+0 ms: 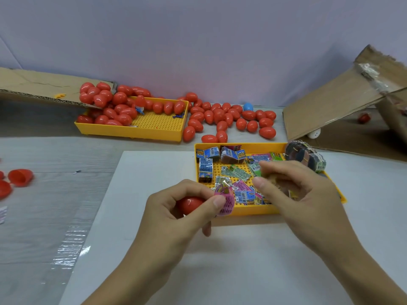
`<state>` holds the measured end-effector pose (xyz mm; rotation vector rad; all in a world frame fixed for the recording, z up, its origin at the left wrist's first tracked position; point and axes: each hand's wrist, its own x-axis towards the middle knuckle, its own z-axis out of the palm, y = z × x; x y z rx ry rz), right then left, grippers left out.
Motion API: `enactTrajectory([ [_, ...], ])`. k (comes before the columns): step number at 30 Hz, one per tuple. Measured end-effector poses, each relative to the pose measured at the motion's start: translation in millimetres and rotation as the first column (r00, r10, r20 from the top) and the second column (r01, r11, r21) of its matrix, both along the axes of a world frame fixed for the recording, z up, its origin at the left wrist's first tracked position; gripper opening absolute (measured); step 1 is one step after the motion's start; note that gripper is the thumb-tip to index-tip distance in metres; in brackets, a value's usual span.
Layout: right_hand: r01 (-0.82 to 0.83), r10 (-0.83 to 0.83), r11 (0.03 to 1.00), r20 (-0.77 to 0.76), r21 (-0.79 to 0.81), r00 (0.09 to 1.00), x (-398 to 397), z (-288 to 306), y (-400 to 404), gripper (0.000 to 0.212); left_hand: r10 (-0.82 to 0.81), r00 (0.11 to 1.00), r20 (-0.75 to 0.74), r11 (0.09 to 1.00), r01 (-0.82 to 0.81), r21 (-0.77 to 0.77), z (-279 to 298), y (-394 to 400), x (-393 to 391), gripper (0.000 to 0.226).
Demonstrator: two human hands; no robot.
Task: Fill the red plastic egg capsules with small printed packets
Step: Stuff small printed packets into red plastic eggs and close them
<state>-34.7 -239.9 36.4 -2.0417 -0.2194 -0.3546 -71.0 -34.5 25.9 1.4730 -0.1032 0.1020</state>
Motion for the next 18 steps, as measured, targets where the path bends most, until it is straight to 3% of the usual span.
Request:
enactTrajectory([
  [3,-0.01,0.015,0.98,0.023,-0.199,1.0,-2.2,0.4,2.1,0.075,-0.013,1.0,0.023,1.0,0.014,-0.026,1.4,-1.2,-1.1,0.026],
  [5,-0.015,0.028,0.976,0.058,-0.218,0.998,-6.1,0.4,4.8,0.079,-0.014,0.999,0.042,0.999,0.016,-0.043,2.4,-1.6,-1.3,0.024],
  [8,-0.205,0.207,0.978,-0.035,0.041,0.978,-15.1,6.5,12.4,0.053,-0.028,0.997,0.078,0.997,0.033,-0.068,3.5,-2.5,-1.7,0.019],
  [11,-0.384,0.433,0.883,-0.156,0.269,0.888,-23.5,10.4,21.2,0.036,-0.046,0.994,0.103,0.995,0.054,-0.081,2.9,-2.8,-1.9,0.015],
  [13,-0.379,0.442,0.875,-0.178,0.301,0.879,-24.7,11.1,24.6,0.024,-0.047,0.994,0.103,0.995,0.055,-0.079,2.6,-2.3,-1.7,0.014],
  [18,-0.307,0.47,0.816,-0.254,0.49,0.845,-22.1,11.1,20.4,0.024,-0.059,0.994,0.097,0.995,0.066,-0.076,3.6,-2.8,-2.2,0.011],
])
